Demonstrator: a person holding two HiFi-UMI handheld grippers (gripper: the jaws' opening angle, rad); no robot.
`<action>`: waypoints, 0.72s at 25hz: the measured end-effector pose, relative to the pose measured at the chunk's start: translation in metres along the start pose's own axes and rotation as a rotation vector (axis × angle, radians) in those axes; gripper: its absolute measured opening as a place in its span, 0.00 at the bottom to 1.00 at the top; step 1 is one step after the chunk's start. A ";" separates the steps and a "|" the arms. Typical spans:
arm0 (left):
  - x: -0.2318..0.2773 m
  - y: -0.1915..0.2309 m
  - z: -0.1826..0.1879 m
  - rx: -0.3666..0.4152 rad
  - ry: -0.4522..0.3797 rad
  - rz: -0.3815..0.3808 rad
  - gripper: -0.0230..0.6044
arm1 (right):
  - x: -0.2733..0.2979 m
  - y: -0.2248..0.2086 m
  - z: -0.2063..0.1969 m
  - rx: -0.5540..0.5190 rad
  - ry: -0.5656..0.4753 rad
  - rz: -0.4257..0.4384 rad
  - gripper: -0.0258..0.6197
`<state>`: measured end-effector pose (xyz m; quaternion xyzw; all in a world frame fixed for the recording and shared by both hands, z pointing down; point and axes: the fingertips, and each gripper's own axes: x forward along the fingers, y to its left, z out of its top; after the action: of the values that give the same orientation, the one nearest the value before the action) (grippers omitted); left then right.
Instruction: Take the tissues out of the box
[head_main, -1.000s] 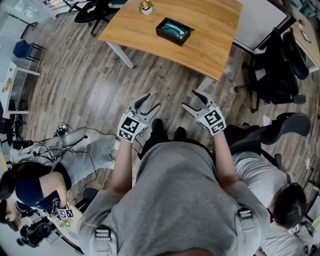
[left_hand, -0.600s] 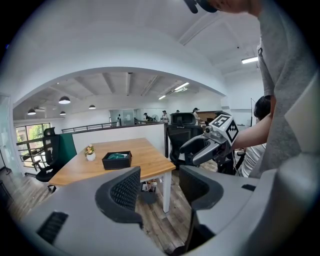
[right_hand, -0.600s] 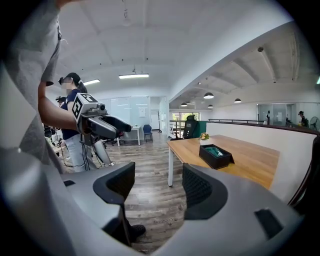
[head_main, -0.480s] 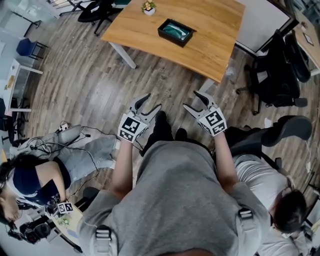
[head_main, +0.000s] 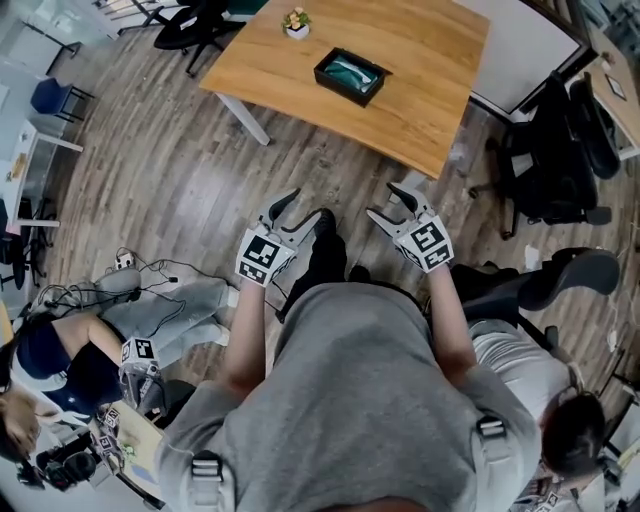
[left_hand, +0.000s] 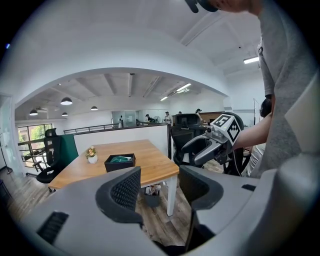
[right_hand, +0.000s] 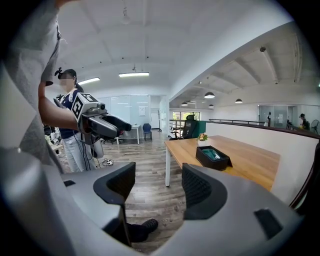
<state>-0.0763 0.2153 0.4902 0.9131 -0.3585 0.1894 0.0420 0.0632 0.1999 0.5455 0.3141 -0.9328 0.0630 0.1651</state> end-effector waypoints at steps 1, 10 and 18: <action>0.003 0.004 0.001 -0.001 0.001 0.001 0.43 | 0.002 -0.003 0.002 -0.002 0.001 0.001 0.51; 0.030 0.036 0.002 -0.013 0.000 -0.016 0.43 | 0.024 -0.033 0.002 0.000 0.031 -0.009 0.49; 0.055 0.069 0.002 -0.019 -0.005 -0.038 0.43 | 0.049 -0.059 0.004 -0.017 0.065 -0.032 0.49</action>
<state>-0.0851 0.1282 0.5051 0.9198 -0.3430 0.1829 0.0532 0.0615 0.1242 0.5597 0.3254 -0.9222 0.0626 0.1991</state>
